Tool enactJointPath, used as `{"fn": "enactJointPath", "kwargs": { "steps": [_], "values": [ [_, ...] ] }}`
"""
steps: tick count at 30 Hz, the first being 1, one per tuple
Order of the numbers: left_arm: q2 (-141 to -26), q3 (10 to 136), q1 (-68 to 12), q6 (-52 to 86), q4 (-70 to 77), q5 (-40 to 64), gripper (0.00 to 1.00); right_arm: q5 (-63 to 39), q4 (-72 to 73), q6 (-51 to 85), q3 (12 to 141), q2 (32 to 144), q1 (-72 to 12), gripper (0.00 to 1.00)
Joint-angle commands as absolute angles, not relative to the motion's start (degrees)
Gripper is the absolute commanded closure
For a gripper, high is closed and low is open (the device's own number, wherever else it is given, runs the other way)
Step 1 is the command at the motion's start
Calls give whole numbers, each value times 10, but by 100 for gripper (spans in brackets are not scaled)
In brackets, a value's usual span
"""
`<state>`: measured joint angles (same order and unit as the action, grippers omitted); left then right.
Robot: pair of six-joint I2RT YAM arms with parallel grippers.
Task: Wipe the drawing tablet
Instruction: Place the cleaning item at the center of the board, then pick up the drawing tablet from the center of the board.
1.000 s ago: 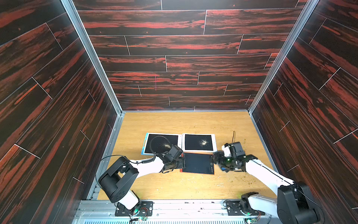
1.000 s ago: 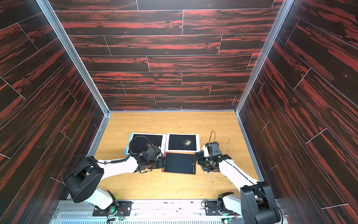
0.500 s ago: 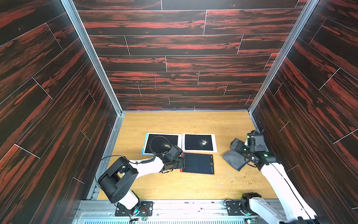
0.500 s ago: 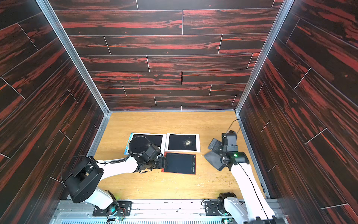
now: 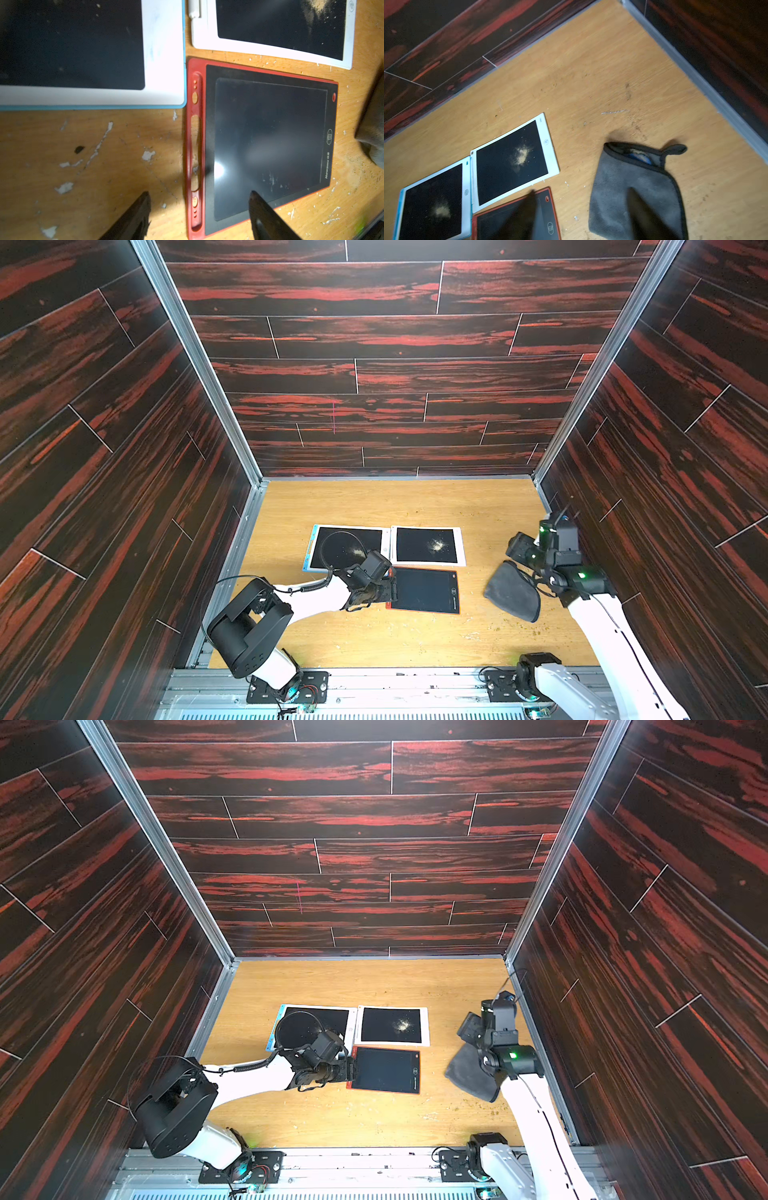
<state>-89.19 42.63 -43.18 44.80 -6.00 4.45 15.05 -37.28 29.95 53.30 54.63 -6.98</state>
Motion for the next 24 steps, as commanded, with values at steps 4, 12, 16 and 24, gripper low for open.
{"fn": "enactJointPath", "kwargs": {
  "steps": [4, 12, 16, 24],
  "values": [
    [-863, 425, -430, 443, -75, 37, 24, 29, -336, 297, 529, 579, -70, 100],
    [-882, 412, -425, 451, -37, 61, 22, -249, -216, 291, 369, 706, -72, 20],
    [-904, 387, -402, 479, 28, 111, 22, -256, -171, 304, 300, 697, -72, 12],
    [-946, 362, -378, 516, 115, 159, 22, -292, -103, 318, 237, 738, -72, 16]
  ]
}}
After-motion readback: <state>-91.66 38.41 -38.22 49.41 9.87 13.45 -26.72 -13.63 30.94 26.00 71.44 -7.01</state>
